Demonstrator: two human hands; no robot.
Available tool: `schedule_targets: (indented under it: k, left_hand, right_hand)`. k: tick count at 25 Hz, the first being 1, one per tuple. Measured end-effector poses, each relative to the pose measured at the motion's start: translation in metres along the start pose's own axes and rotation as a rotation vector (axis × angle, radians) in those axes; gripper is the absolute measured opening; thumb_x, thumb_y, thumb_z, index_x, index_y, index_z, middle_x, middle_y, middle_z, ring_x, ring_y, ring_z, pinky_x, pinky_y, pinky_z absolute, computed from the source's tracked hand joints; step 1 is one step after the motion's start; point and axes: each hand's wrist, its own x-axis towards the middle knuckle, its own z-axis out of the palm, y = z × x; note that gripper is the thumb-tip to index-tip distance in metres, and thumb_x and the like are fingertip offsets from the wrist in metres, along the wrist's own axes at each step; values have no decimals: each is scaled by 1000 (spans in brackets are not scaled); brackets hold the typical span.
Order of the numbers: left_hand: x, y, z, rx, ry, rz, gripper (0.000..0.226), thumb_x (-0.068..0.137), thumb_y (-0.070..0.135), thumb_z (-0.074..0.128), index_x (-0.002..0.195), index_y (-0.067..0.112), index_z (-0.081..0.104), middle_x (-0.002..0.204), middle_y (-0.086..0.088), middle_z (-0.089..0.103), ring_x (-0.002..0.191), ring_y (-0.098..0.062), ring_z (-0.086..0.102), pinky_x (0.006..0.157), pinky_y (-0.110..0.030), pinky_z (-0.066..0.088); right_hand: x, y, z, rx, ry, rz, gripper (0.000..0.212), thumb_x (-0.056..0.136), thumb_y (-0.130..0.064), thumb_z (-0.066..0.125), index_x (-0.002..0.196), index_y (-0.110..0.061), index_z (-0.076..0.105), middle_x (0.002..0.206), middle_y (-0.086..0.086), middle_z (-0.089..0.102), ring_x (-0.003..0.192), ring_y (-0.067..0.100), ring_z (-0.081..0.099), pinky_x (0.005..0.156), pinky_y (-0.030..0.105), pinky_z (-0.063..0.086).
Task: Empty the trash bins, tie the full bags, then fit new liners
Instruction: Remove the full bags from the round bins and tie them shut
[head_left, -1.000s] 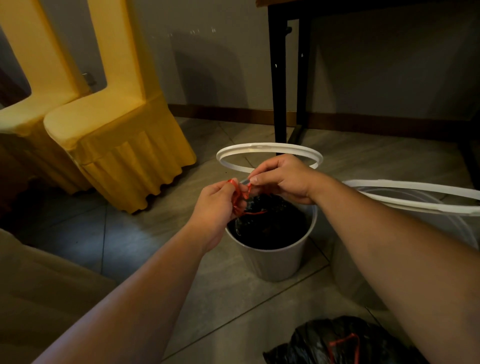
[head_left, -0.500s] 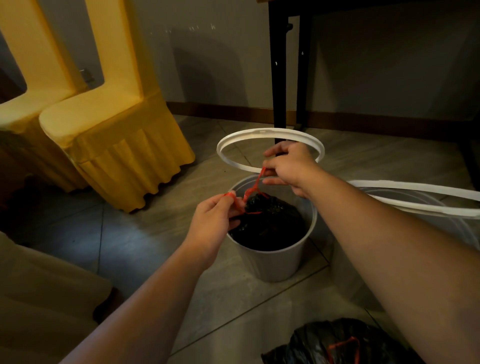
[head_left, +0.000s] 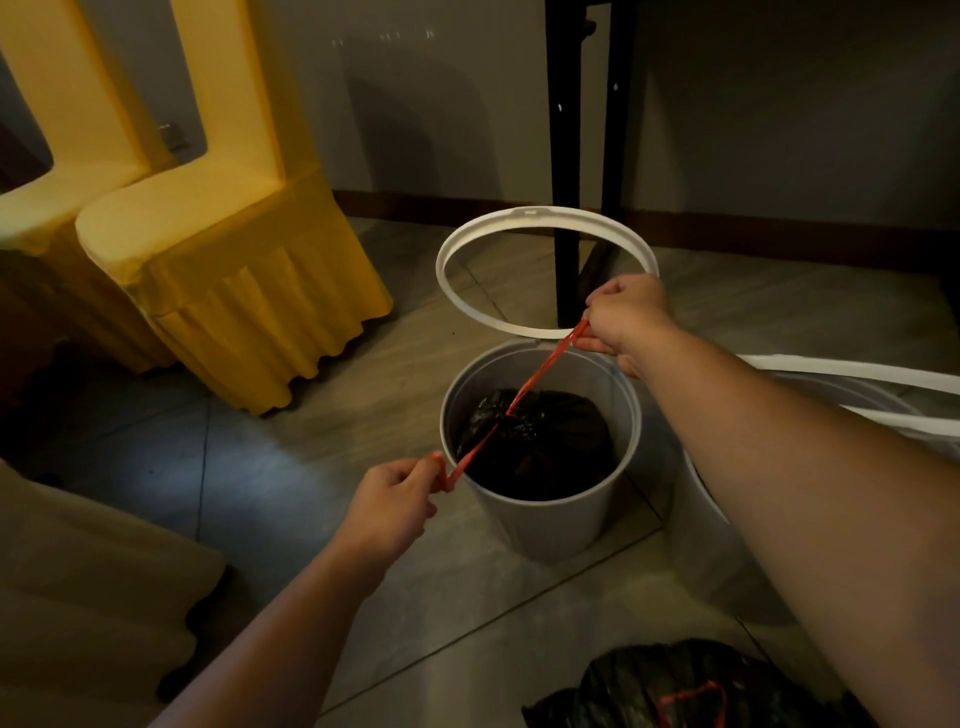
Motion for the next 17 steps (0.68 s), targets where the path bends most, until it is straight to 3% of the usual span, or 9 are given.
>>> schedule_targets:
  k: [4, 9, 13, 17]
  left_hand:
    - [5, -14, -6, 60, 45, -38, 45, 107, 42, 56, 82, 15, 82, 96, -1, 75, 80, -20, 66, 70, -34, 51]
    - [6, -27, -16, 27, 93, -95, 46, 106, 42, 56, 80, 16, 83, 100, -2, 74, 88, -24, 69, 74, -38, 54]
    - [2, -33, -17, -8, 166, -158, 47, 106, 49, 54, 87, 14, 79, 97, -9, 76, 91, -25, 70, 72, -38, 54]
    - [1, -19, -14, -140, 120, -107, 48, 107, 48, 54, 88, 11, 79, 96, -6, 77, 89, -24, 70, 72, -38, 56]
  right_hand:
    - [5, 4, -2, 103, 17, 46, 12, 106, -7, 57, 101, -11, 66, 104, 16, 69, 84, 30, 75, 50, 33, 62]
    - [5, 9, -6, 100, 26, 72, 10, 104, -5, 59, 101, -11, 67, 105, 15, 70, 86, 30, 76, 62, 40, 67]
    - [7, 7, -17, 103, 21, 76, 13, 103, -4, 60, 106, -11, 70, 104, 14, 69, 84, 27, 76, 61, 32, 66]
    - [-9, 10, -2, -151, -279, 57, 13, 104, -18, 63, 114, -15, 70, 107, 13, 72, 85, 22, 73, 61, 35, 65]
